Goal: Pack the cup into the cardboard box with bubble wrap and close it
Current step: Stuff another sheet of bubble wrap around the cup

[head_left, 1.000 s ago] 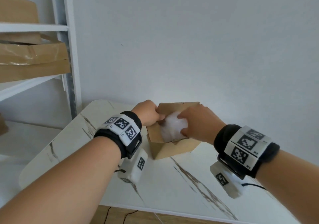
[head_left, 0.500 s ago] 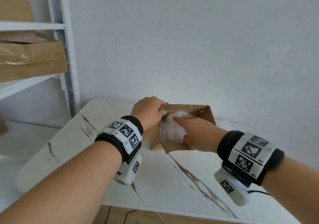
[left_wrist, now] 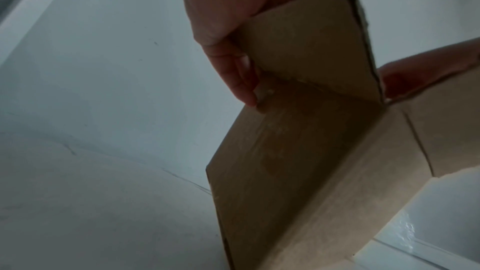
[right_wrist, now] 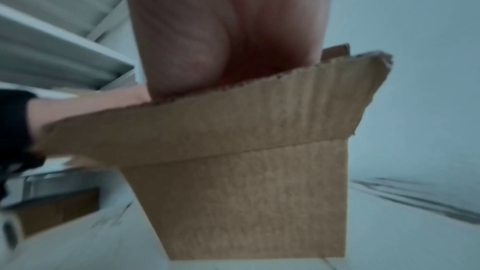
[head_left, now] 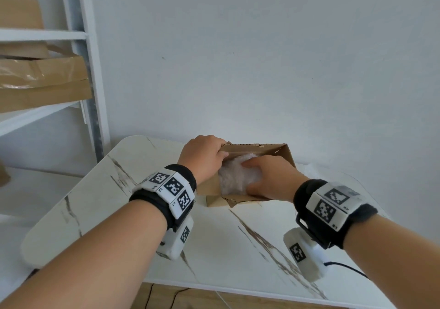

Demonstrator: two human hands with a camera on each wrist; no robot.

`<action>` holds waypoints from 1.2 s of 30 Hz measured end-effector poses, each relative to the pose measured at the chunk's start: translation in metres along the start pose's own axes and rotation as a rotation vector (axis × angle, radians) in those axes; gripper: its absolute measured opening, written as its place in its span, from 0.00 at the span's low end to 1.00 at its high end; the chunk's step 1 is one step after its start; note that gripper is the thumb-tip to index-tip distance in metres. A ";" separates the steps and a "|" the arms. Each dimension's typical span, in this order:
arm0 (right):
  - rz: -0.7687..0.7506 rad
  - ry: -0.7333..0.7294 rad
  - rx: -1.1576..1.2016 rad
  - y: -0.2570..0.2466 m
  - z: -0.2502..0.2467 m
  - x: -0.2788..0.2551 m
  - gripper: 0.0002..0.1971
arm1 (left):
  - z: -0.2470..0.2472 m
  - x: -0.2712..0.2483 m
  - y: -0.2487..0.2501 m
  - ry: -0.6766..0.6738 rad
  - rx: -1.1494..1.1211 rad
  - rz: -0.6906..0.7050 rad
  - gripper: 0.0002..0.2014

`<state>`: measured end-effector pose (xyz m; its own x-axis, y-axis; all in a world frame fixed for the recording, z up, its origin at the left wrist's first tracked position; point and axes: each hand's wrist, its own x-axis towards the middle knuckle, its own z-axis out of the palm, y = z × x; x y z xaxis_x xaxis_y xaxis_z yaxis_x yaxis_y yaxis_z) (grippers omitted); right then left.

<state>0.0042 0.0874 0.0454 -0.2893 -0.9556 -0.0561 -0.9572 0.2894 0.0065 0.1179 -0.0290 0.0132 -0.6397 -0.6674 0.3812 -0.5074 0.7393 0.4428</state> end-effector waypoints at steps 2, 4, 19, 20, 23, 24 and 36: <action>0.030 0.172 -0.026 0.000 0.004 -0.003 0.15 | -0.001 0.001 0.000 -0.008 0.004 -0.003 0.11; 0.060 0.200 -0.053 0.004 0.007 -0.005 0.13 | -0.003 0.001 0.001 -0.020 0.012 0.003 0.12; 0.071 -0.170 0.033 0.005 0.005 0.018 0.27 | 0.002 -0.005 0.004 0.011 0.013 0.099 0.12; 0.080 -0.173 0.047 0.005 0.005 0.020 0.27 | 0.002 -0.005 0.003 0.017 0.012 0.100 0.12; 0.103 -0.186 0.115 0.007 0.001 0.022 0.27 | 0.002 -0.006 0.003 0.013 0.004 0.085 0.11; 0.095 -0.180 0.149 0.007 -0.001 0.022 0.26 | 0.002 -0.006 0.002 0.016 0.002 0.077 0.11; 0.069 -0.283 0.026 0.005 0.000 0.054 0.19 | 0.008 0.006 -0.016 -0.066 -0.099 -0.051 0.09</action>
<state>-0.0160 0.0368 0.0426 -0.3356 -0.8814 -0.3324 -0.9338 0.3577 -0.0058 0.1177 -0.0436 0.0018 -0.6529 -0.6939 0.3035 -0.4824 0.6899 0.5397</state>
